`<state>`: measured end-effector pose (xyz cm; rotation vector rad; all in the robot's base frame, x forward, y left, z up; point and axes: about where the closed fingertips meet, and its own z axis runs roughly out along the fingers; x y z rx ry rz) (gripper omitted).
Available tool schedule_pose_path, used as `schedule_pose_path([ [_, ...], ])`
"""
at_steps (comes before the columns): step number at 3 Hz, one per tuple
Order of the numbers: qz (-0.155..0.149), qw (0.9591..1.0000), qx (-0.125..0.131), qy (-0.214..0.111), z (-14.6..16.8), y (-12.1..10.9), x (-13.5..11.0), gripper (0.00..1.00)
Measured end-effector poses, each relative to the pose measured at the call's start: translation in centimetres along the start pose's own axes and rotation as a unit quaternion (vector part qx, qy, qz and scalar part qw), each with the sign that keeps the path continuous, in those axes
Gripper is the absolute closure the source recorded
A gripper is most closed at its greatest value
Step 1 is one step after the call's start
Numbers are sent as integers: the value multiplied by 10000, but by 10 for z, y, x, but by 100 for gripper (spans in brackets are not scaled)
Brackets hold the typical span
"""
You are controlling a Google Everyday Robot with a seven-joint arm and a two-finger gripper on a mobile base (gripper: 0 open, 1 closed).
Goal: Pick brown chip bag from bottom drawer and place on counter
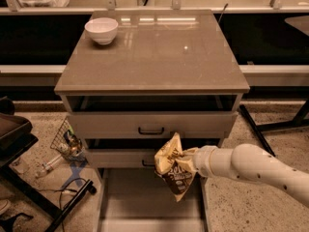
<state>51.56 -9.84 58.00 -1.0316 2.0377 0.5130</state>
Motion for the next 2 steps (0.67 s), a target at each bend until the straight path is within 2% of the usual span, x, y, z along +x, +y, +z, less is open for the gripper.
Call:
schedule_pose_path([
  [1, 45, 9997, 207, 99, -26, 0, -31, 100],
  [2, 87, 9965, 712, 428, -60, -5, -62, 100],
])
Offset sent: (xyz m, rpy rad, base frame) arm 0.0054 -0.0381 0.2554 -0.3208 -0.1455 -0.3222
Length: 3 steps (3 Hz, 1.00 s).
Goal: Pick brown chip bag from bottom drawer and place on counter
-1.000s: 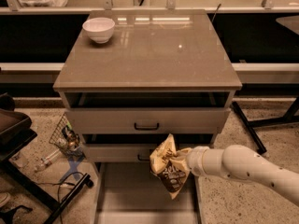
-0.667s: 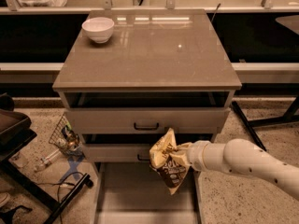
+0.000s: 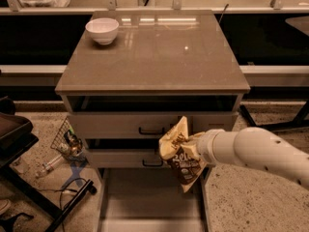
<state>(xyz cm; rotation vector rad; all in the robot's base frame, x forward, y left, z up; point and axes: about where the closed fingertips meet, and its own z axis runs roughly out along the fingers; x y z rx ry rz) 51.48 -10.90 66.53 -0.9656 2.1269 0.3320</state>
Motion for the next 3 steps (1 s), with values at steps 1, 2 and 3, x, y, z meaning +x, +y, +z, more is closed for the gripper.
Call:
schedule_pose_path([
  [1, -246, 9971, 590, 405, -34, -15, -18, 100],
  [2, -747, 9875, 1237, 634, -90, -38, -68, 100],
  [3, -940, 9747, 1956, 537, -159, -55, -143, 100],
])
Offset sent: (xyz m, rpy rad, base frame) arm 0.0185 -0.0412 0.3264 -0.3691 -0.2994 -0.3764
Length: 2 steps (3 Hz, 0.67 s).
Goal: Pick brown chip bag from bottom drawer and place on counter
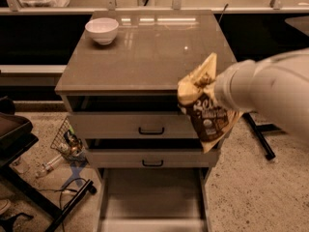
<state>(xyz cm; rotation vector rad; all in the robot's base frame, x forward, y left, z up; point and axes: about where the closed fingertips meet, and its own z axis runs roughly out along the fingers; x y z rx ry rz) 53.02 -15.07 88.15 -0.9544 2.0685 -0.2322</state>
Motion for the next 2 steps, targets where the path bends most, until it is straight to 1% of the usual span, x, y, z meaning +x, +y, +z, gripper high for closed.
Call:
schedule_pose_path([
  [1, 318, 9982, 473, -183, -36, -47, -32, 100],
  [2, 318, 9982, 472, -182, -36, -47, -32, 100],
])
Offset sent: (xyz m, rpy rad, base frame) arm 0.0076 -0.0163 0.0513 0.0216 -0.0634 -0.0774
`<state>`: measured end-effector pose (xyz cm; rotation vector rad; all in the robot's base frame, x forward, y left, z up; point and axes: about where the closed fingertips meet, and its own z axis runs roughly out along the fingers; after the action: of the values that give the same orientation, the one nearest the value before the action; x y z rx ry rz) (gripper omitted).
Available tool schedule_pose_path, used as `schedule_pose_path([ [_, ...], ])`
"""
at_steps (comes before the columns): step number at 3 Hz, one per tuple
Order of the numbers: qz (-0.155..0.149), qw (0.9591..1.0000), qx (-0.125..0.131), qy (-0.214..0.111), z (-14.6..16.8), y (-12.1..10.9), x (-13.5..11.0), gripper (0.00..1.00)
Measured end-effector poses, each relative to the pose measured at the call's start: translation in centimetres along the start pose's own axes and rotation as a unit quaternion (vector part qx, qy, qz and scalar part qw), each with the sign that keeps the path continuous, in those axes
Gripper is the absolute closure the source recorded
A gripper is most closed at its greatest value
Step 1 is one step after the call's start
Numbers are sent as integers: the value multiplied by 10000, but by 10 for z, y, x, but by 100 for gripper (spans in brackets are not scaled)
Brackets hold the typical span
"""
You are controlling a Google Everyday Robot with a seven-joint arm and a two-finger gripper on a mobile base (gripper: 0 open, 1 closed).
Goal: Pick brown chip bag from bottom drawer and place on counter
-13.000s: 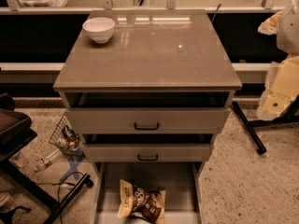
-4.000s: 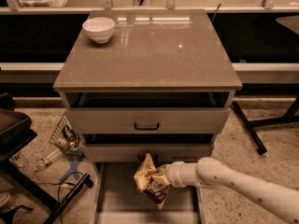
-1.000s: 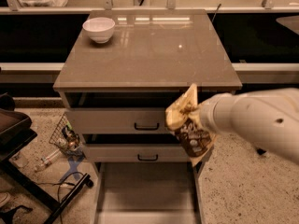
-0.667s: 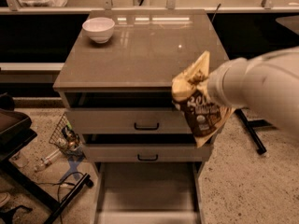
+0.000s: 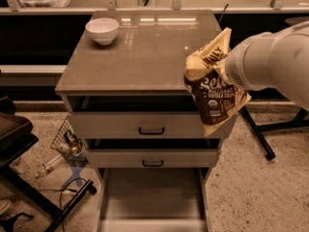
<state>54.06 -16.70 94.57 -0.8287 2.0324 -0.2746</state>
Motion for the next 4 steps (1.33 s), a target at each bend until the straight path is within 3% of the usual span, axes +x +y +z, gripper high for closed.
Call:
schedule_pose_path([
  [1, -110, 9998, 150, -55, 1, -12, -16, 100],
  [2, -327, 9978, 556, -117, 4, -50, -71, 100],
  [3, -853, 9922, 908, -6, 23, -89, -118, 100],
  [4, -1460, 9862, 735, 276, 92, -110, -159, 100],
])
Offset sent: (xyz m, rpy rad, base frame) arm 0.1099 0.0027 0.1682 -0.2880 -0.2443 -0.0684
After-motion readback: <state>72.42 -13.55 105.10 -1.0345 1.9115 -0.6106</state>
